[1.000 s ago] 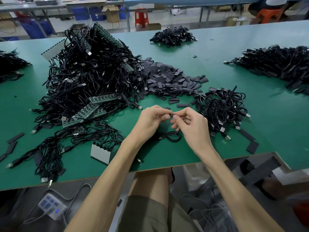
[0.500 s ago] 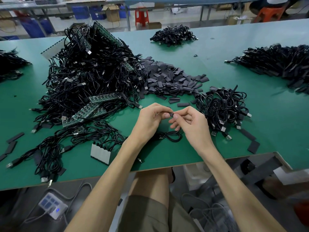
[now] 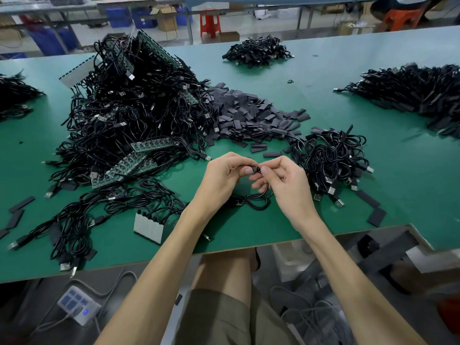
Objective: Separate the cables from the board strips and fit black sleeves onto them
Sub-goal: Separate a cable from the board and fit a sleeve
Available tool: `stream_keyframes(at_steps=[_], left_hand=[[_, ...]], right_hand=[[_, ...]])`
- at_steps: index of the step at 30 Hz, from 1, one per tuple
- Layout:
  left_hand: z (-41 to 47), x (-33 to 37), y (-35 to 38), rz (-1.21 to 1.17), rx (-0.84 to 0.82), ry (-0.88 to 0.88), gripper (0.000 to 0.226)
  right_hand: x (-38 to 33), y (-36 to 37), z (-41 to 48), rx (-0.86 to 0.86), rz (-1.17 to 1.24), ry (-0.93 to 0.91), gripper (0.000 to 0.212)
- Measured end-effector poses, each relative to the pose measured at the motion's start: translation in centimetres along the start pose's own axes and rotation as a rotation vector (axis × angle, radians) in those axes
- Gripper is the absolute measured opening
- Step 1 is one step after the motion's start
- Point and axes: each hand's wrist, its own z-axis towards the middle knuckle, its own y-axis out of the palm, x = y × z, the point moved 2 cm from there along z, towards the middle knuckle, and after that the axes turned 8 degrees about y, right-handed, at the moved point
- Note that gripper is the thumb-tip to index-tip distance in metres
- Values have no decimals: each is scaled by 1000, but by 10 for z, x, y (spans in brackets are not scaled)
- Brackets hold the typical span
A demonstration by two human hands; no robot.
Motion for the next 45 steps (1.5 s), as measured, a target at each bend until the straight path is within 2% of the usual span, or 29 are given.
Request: stream_keyframes(at_steps=[5,17,24,28,31,37,45], left_hand=[[0,-1,1,1,0,5,17],[0,0,1,-21,-11,20,16],[0,-1,-1,-228,68,-106,19],[0,-3,-1,-250,132,-132,16],[0,-4,-3,-278,181,-140,13],[-1,-6,-3,-308,193,-132,13],[-2,-6,-4,-386,192,-108,12]], right_hand=[[3,-1,1,-3,-1,8,4],[1,-3,0,-11,-5,10,3],[1,-3,-1,28,26,1,6],[1,-4,0,46,21,0,6],[1,-3,0,36,16,8,7],[1,-5,-1,11,10,4,2],[0,-4,-1,2,22,-14,8]])
